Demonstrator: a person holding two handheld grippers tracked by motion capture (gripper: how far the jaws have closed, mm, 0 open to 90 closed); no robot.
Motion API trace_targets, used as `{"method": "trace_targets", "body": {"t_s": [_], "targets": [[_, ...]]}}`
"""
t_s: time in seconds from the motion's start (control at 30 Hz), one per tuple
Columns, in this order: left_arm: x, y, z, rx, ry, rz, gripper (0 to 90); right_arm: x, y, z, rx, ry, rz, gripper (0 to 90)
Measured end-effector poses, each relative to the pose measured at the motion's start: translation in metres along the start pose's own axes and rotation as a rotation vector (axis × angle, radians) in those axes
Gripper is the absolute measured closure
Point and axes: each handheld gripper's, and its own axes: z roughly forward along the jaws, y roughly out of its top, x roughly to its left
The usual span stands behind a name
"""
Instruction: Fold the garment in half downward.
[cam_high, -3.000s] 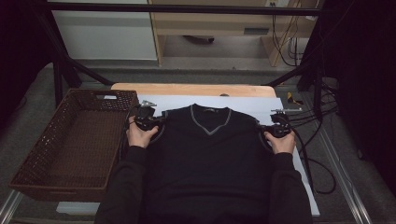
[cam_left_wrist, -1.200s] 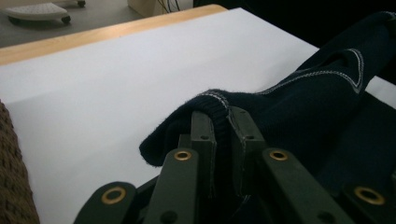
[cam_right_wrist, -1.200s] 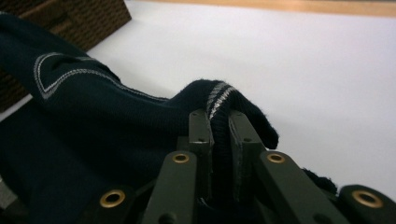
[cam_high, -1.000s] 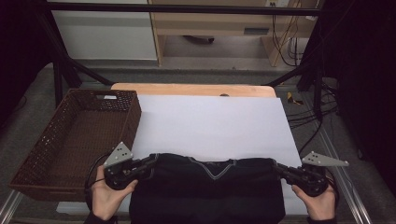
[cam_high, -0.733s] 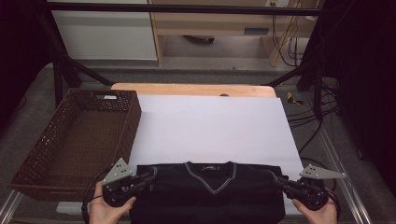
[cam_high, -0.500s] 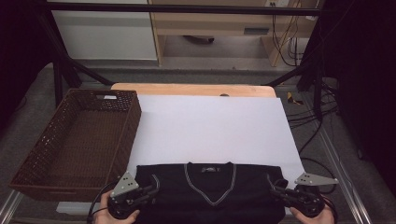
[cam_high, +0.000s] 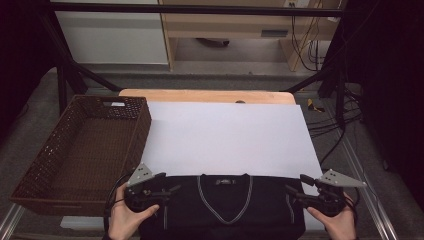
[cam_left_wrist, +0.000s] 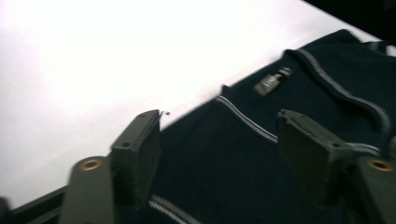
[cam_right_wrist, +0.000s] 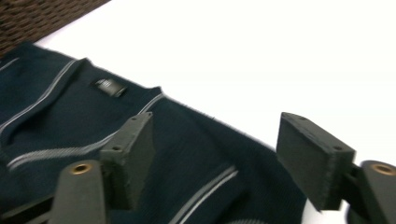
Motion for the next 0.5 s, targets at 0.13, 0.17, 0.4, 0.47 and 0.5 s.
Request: {"method": "trace_targets", "body": {"t_s": [0.13, 0.17, 0.4, 0.47, 0.5], "targets": [[0.005, 0.007, 0.012, -0.033, 0.021, -0.008, 19.1, -0.008, 0.009, 0.013, -0.003, 0.001, 0.012, 18.6], [0.006, 0.008, 0.014, -0.033, 0.023, -0.010, 16.4, -0.009, 0.011, 0.017, -0.005, 0.000, 0.016, 17.4], [0.016, 0.016, 0.031, -0.026, 0.019, -0.029, 5.2, -0.016, 0.023, 0.037, 0.023, 0.004, 0.029, 10.8], [0.019, 0.016, 0.036, -0.021, 0.017, -0.031, 3.7, -0.018, 0.024, 0.041, 0.025, 0.007, 0.035, 10.7], [0.020, 0.016, 0.038, -0.020, 0.019, -0.026, 3.2, -0.019, 0.024, 0.043, 0.021, 0.005, 0.039, 10.6]]}}
